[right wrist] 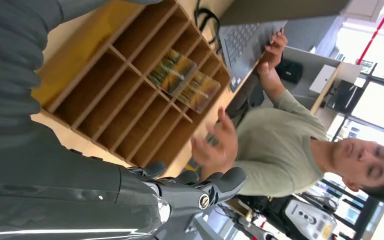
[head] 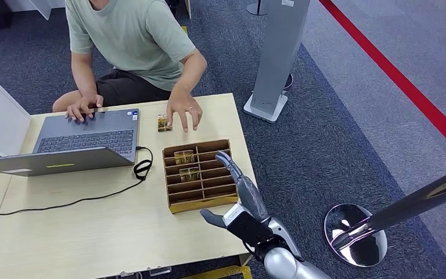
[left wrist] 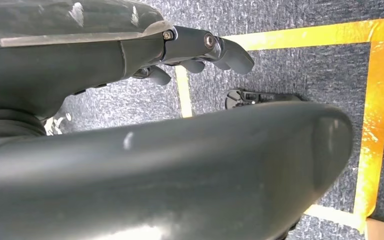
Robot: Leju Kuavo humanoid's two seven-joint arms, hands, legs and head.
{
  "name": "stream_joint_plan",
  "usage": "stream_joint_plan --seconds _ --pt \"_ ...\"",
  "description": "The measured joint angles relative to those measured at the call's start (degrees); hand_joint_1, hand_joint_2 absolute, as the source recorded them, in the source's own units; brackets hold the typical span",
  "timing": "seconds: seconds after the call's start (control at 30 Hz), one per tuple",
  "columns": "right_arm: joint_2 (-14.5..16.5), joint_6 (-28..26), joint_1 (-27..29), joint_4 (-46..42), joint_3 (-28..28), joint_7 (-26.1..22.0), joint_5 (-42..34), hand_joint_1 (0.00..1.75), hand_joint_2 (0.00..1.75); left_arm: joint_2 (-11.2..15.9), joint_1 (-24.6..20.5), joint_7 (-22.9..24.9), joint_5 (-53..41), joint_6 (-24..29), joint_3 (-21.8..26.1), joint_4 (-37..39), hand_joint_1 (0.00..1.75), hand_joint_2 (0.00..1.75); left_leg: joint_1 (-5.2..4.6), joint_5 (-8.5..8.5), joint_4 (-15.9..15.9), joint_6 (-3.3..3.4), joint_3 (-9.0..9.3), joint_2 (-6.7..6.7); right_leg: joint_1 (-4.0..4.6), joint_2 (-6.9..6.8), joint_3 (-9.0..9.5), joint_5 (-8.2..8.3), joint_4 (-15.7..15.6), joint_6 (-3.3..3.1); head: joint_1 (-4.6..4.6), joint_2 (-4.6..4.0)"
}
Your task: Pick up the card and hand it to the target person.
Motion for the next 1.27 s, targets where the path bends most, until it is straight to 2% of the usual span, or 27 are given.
stream_joint_plan --seconds 0.27,1.27 --pt "1.1 0.4 4.0 1.2 -0.4 -2.2 -2.5 0.0 1.75 -0.1 -0.1 -0.1 0.1 0.3 0.4 0.0 0.0 0.0 0.0 0.0 0.0 0.0 0.02 0.02 0.0 0.01 0.01 0.0 0.0 0.0 -0.01 0.0" --pt "1.2 0.1 4.2 1.6 -0.4 -0.6 -2.7 0.0 1.75 -0.1 -0.1 -0.2 0.1 0.1 0.4 0.0 0.0 0.0 0.0 0.0 0.0 0.0 0.03 0.03 0.0 0.01 0.01 0.0 0.0 0.0 -0.01 0.0"
